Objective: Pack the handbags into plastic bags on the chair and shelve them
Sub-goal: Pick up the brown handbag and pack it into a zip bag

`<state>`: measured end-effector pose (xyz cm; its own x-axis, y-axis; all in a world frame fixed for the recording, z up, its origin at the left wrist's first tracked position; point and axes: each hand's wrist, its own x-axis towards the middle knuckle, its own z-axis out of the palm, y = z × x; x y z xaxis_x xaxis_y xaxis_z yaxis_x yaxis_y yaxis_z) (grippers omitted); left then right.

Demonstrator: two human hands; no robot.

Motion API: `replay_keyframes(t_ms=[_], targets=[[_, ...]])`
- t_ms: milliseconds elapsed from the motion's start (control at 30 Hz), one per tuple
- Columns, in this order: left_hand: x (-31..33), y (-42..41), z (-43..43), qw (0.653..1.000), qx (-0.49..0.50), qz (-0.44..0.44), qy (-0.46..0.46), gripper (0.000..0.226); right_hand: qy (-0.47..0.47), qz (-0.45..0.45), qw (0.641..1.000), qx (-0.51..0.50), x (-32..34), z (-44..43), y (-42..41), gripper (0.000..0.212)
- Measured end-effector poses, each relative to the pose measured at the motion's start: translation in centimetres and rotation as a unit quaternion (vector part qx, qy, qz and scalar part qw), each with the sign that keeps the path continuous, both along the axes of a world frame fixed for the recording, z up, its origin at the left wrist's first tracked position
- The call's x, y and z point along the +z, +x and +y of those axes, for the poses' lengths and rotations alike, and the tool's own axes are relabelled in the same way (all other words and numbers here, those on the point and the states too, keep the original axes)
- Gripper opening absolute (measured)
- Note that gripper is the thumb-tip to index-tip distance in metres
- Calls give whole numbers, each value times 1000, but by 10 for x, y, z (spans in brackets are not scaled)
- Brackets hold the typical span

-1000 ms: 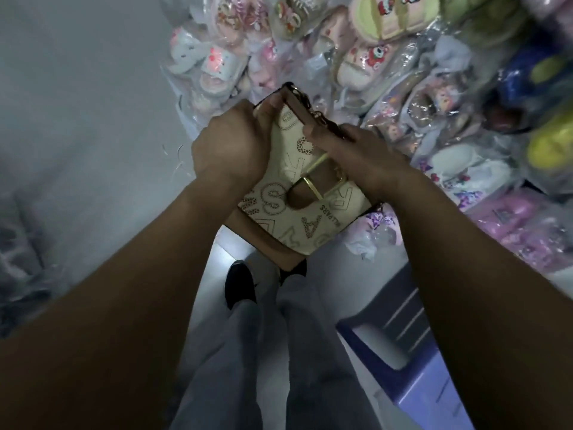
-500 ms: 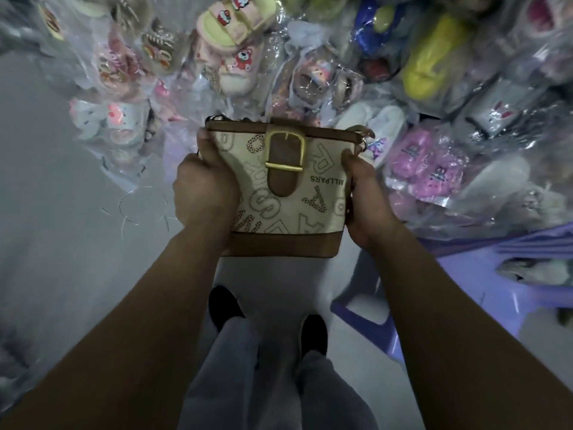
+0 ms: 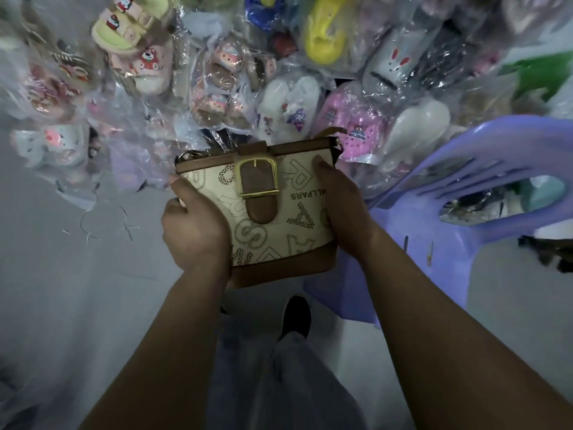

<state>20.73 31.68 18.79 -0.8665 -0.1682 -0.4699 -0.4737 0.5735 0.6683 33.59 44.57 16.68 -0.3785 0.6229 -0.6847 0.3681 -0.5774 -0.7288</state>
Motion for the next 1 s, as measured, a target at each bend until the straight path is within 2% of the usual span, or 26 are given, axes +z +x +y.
replay_keyframes(t_ms=[200,333,400,533,633,767,900,933,1000], targets=[[0,56,16,998,-56,-5,8,72,15,-15,998,-67,4,2,70,60],[-1,93,30,983,-181,-19,0,59,31,-39,991,-128,6,-3,122,45],[0,114,37,974,-224,-28,13,56,31,-55,986,-155,7,-2,146,53],[4,159,54,964,-259,-43,28,66,38,-41,979,-196,5,2,193,68],[3,188,68,956,-287,-40,34,70,48,-66,969,-233,3,9,228,80],[-3,231,90,949,-312,-38,33,69,65,-80,964,-246,-1,23,276,69],[-14,274,113,942,-333,-32,6,72,53,-74,960,-266,-15,40,321,97],[-18,286,120,943,-332,-30,3,71,48,-72,959,-270,-20,45,332,96],[-24,306,132,943,-333,-23,-14,70,36,-57,958,-279,-27,54,352,80]])
